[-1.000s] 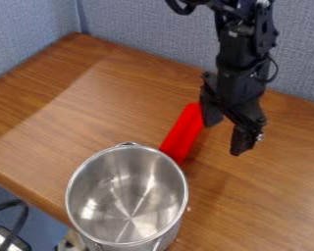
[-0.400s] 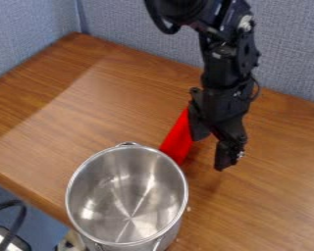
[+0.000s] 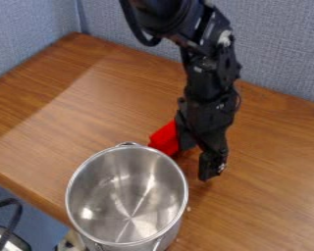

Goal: Move the red object from the metal pot to the table

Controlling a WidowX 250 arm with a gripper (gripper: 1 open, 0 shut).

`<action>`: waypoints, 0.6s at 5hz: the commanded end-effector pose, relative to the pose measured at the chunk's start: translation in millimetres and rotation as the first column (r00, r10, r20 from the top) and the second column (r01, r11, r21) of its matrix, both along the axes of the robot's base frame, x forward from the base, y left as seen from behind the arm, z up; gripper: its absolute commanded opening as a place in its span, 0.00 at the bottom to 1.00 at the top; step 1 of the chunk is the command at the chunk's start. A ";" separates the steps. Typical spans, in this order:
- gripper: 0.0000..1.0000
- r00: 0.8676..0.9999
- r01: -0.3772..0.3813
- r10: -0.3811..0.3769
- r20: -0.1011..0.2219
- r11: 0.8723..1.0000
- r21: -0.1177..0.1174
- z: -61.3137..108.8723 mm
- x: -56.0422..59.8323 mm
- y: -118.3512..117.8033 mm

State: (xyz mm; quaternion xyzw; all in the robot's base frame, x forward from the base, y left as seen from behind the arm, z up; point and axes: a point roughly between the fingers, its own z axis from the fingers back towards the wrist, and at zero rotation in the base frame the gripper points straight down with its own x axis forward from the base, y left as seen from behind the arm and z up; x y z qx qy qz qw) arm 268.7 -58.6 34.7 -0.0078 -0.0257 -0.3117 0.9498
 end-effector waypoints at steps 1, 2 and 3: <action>1.00 0.997 0.063 -0.063 0.050 0.998 -0.002 12.7 -9.9 -7.7; 1.00 0.998 0.025 -0.025 0.053 1.000 0.005 2.1 -5.9 -13.3; 1.00 0.999 -0.008 0.007 0.040 1.000 0.014 -4.5 -1.8 -18.9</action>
